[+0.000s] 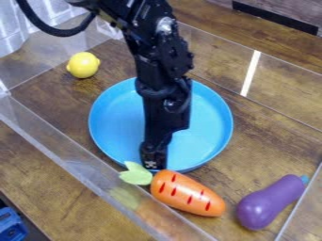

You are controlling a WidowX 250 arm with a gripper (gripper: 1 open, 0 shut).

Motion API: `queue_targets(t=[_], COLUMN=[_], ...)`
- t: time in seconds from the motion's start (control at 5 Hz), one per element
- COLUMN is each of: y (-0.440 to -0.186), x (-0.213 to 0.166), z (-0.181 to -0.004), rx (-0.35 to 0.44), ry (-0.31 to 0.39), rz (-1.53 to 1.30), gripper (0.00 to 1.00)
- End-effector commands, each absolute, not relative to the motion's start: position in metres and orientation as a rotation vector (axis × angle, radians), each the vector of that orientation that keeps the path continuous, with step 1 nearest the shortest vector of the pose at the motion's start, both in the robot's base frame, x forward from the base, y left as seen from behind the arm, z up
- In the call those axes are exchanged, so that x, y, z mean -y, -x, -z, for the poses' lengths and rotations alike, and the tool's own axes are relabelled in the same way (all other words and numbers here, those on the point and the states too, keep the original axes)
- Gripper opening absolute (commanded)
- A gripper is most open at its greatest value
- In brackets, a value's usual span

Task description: Move the carrot to the right side

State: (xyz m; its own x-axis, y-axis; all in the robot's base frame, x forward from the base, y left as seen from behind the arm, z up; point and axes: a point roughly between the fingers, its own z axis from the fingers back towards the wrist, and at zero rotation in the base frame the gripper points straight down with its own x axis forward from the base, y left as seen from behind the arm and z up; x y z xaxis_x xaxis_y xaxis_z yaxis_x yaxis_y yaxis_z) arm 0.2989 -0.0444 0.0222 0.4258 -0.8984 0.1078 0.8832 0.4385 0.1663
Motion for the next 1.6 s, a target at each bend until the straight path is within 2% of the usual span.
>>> queue_targets(t=[0.0, 0.4, 1.0, 1.4], y=[-0.29, -0.273, -0.272, -0.249], x=[0.049, 0.043, 0.067, 0.078], z=[-0.026, -0.035, -0.023, -0.018], rx=[0.2, 0.206, 0.213, 0.224], ry=[-0.087, -0.082, -0.068, -0.038], rz=[1.139, 1.157, 1.202, 1.317], gripper=[1.0, 1.0, 1.0, 1.0])
